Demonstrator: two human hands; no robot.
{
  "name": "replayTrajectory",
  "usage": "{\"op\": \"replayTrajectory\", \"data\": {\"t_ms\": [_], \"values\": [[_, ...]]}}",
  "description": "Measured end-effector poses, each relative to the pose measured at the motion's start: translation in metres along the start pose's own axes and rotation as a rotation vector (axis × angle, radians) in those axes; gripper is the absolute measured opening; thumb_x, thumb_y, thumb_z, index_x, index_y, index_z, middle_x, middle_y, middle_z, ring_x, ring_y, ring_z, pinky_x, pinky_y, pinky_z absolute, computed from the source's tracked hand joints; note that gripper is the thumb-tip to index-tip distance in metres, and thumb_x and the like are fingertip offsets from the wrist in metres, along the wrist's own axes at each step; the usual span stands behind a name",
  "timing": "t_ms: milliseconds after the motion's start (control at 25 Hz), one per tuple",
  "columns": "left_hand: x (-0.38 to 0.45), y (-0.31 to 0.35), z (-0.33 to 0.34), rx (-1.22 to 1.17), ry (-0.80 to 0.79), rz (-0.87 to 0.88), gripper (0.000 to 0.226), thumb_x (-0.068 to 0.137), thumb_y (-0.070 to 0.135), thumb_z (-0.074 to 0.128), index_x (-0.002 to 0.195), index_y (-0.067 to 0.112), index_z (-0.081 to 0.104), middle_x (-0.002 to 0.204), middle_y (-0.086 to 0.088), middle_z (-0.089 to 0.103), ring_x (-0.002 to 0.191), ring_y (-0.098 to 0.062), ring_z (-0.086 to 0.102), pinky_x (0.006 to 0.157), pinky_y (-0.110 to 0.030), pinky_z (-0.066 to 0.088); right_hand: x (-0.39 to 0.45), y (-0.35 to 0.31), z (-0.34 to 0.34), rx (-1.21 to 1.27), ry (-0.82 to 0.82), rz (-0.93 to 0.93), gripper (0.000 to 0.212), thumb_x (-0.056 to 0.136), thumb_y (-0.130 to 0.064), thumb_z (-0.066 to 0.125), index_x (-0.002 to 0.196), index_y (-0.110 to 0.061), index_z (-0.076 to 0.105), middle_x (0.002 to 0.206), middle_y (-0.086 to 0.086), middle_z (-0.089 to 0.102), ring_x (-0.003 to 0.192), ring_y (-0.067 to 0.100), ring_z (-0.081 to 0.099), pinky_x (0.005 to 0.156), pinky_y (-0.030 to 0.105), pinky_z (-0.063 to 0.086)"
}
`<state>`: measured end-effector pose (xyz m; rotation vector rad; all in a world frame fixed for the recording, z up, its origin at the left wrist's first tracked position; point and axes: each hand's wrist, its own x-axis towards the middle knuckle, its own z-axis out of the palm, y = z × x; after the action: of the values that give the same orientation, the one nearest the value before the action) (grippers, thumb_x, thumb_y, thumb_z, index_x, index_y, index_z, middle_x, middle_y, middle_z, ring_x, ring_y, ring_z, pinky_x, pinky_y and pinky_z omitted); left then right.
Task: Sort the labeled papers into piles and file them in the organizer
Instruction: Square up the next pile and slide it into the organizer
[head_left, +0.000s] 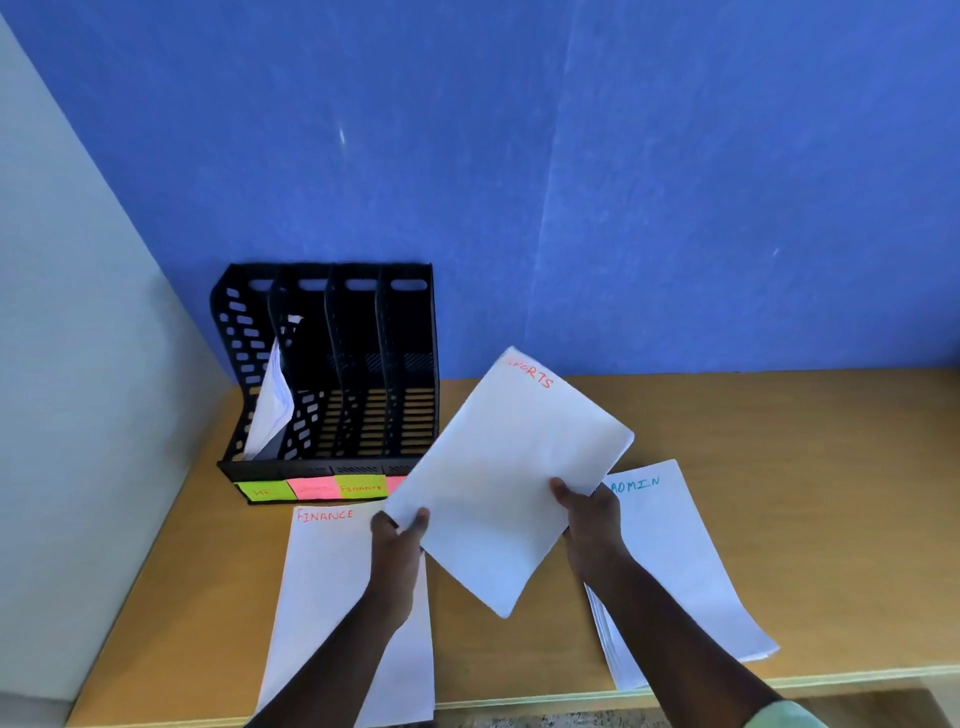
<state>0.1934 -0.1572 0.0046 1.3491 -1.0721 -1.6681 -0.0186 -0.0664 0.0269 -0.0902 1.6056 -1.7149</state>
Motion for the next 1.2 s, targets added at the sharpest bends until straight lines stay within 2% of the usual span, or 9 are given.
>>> {"op": "replayTrajectory", "data": {"t_ms": [120, 240, 440, 600, 760, 880, 1040, 1120, 1200], "values": [[0.012, 0.026, -0.002, 0.208, 0.184, 0.164, 0.073, 0.083, 0.017, 0.078, 0.141, 0.005, 0.036, 0.142, -0.011, 0.043, 0.126, -0.026, 0.052, 0.092, -0.035, 0.047, 0.004, -0.010, -0.004, -0.099, -0.040, -0.099, 0.008, 0.089, 0.001, 0.072, 0.097, 0.001, 0.072, 0.098, 0.015, 0.079, 0.091, 0.034, 0.074, 0.080, 0.044, 0.061], [0.020, 0.057, 0.011, 0.336, -0.124, 0.297, 0.083, 0.085, 0.021, 0.076, 0.151, 0.012, 0.026, 0.152, 0.004, 0.033, 0.139, -0.010, 0.034, 0.112, -0.035, 0.033, 0.003, -0.015, -0.008, -0.187, -0.127, -0.154, 0.007, 0.091, 0.000, 0.071, 0.096, -0.002, 0.075, 0.094, 0.010, 0.080, 0.083, 0.027, 0.076, 0.070, 0.036, 0.059], [0.014, 0.074, 0.035, 0.513, -0.230, 0.361, 0.036, 0.101, 0.016, 0.050, 0.136, 0.012, 0.050, 0.130, -0.002, 0.061, 0.123, -0.020, 0.056, 0.104, -0.038, 0.043, -0.004, -0.008, -0.001, -0.315, -0.097, -0.239, 0.008, 0.091, -0.006, 0.071, 0.098, -0.008, 0.074, 0.093, 0.008, 0.079, 0.090, 0.034, 0.075, 0.080, 0.045, 0.060], [-0.022, 0.053, 0.060, 0.464, -0.004, 0.559, 0.034, 0.103, 0.008, 0.040, 0.136, 0.010, 0.047, 0.121, 0.004, 0.058, 0.105, -0.001, 0.053, 0.086, -0.008, 0.038, -0.021, -0.005, 0.021, -0.442, 0.193, -0.450, 0.016, 0.093, -0.013, 0.067, 0.109, -0.016, 0.070, 0.090, -0.009, 0.074, 0.088, 0.018, 0.070, 0.071, 0.027, 0.052], [-0.047, 0.022, 0.081, 0.334, -0.031, 0.688, 0.024, 0.102, 0.023, 0.040, 0.124, 0.015, 0.042, 0.116, 0.001, 0.059, 0.107, -0.009, 0.058, 0.088, -0.011, 0.048, -0.044, 0.006, 0.039, -0.448, 0.153, -0.597, 0.036, 0.091, -0.013, 0.055, 0.117, -0.038, 0.057, 0.099, -0.044, 0.063, 0.093, -0.021, 0.058, 0.071, -0.002, 0.042], [-0.041, 0.001, 0.077, 0.413, -0.049, 0.646, 0.025, 0.097, 0.000, 0.050, 0.121, -0.001, 0.045, 0.107, 0.001, 0.056, 0.104, -0.009, 0.057, 0.085, -0.002, 0.042, -0.039, 0.027, 0.027, -0.574, 0.127, -0.513, 0.044, 0.087, 0.006, 0.055, 0.108, -0.032, 0.063, 0.094, -0.052, 0.059, 0.089, -0.028, 0.055, 0.067, -0.006, 0.038], [-0.026, -0.004, 0.069, 0.514, -0.033, 0.654, 0.022, 0.089, -0.015, 0.052, 0.108, -0.006, 0.051, 0.095, 0.022, 0.045, 0.099, 0.024, 0.044, 0.077, 0.007, 0.032, -0.021, 0.038, 0.007, -0.702, 0.133, -0.394, 0.020, 0.094, -0.006, 0.060, 0.111, -0.015, 0.067, 0.081, -0.015, 0.069, 0.087, 0.007, 0.069, 0.072, 0.017, 0.052], [-0.017, -0.005, 0.066, 0.518, -0.055, 0.647, 0.020, 0.092, -0.011, 0.049, 0.111, -0.004, 0.049, 0.096, 0.023, 0.046, 0.098, 0.026, 0.044, 0.077, 0.006, 0.033, -0.016, 0.034, 0.006, -0.725, 0.125, -0.364, 0.024, 0.096, -0.013, 0.061, 0.120, -0.008, 0.065, 0.098, 0.003, 0.073, 0.099, 0.030, 0.069, 0.083, 0.036, 0.056], [-0.011, -0.006, 0.064, 0.530, -0.076, 0.625, 0.020, 0.095, -0.006, 0.046, 0.115, 0.000, 0.047, 0.095, 0.022, 0.049, 0.096, 0.022, 0.047, 0.076, 0.003, 0.036, -0.017, 0.025, 0.007, -0.703, 0.122, -0.400, 0.037, 0.096, -0.016, 0.063, 0.132, -0.012, 0.056, 0.114, 0.003, 0.070, 0.108, 0.028, 0.067, 0.085, 0.031, 0.052]]}}
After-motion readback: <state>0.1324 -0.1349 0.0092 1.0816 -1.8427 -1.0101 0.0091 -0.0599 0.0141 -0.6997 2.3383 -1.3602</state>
